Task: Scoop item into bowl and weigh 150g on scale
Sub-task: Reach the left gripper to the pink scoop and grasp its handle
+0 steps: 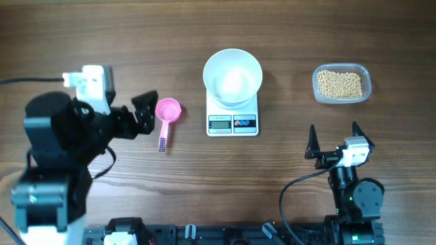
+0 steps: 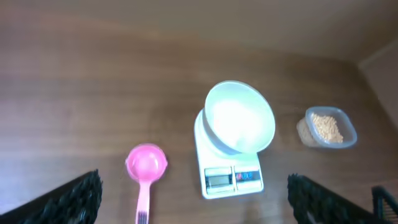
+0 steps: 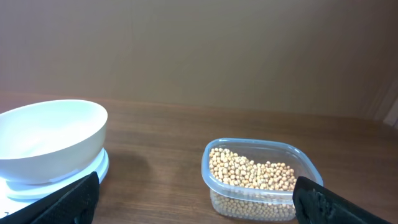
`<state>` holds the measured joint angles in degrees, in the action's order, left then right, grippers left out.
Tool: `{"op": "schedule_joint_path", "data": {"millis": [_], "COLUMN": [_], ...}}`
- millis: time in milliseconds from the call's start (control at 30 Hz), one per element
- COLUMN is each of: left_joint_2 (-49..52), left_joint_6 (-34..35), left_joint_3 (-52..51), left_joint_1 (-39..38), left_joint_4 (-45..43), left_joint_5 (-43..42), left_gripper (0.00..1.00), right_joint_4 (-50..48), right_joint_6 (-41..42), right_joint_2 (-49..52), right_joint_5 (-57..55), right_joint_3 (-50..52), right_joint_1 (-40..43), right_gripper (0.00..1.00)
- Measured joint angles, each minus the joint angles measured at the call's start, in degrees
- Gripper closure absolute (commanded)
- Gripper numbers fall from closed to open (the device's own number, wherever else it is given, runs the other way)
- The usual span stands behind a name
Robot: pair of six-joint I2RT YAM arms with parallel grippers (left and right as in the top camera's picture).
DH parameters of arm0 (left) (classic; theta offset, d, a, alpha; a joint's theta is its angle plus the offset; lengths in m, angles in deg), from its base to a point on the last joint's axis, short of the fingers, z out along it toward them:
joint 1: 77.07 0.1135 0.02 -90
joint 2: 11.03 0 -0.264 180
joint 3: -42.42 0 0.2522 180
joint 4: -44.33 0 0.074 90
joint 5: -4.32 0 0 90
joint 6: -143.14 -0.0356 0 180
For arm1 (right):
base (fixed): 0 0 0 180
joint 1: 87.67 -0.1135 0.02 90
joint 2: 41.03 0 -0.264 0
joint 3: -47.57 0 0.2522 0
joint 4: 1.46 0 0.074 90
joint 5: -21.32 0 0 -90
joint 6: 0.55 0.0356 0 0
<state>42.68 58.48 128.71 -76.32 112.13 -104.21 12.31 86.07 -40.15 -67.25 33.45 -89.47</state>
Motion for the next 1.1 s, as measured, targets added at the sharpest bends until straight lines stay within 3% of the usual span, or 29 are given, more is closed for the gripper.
{"op": "schedule_joint_path", "data": {"millis": [100, 167, 333, 500, 700, 1100], "left_joint_2": [11.9, 17.6, 22.6, 22.6, 22.6, 31.4], "left_joint_6": [0.9, 1.0, 1.2, 7.2, 9.2, 13.7], "left_joint_3": [15.2, 19.3, 19.6, 19.7, 19.7, 20.1], "left_joint_1": [1.9, 2.3, 2.3, 3.0, 3.0, 3.0], "left_joint_4": [13.7, 14.1, 13.9, 10.8, 11.1, 20.7], "left_joint_5": [2.1, 1.9, -3.7, -5.4, -5.4, -2.4], "left_gripper": [0.00, 0.00, 0.00, 0.00, 0.00, 0.00], "right_joint_4": [0.0, 0.0, 0.0, 0.0, 0.0, 0.0], "right_joint_6": [0.0, 0.0, 0.0, 0.0, 0.0, 0.0], "right_joint_2": [0.0, 0.0, 0.0, 0.0, 0.0, 0.0], "right_joint_5": [0.0, 0.0, 0.0, 0.0, 0.0, 0.0], "right_joint_3": [0.0, 0.0, 0.0, 0.0, 0.0, 0.0], "right_joint_1": [0.0, 0.0, 0.0, 0.0, 0.0, 0.0], "right_gripper": [0.00, 0.00, 0.00, 0.00, 0.00, 0.00]}}
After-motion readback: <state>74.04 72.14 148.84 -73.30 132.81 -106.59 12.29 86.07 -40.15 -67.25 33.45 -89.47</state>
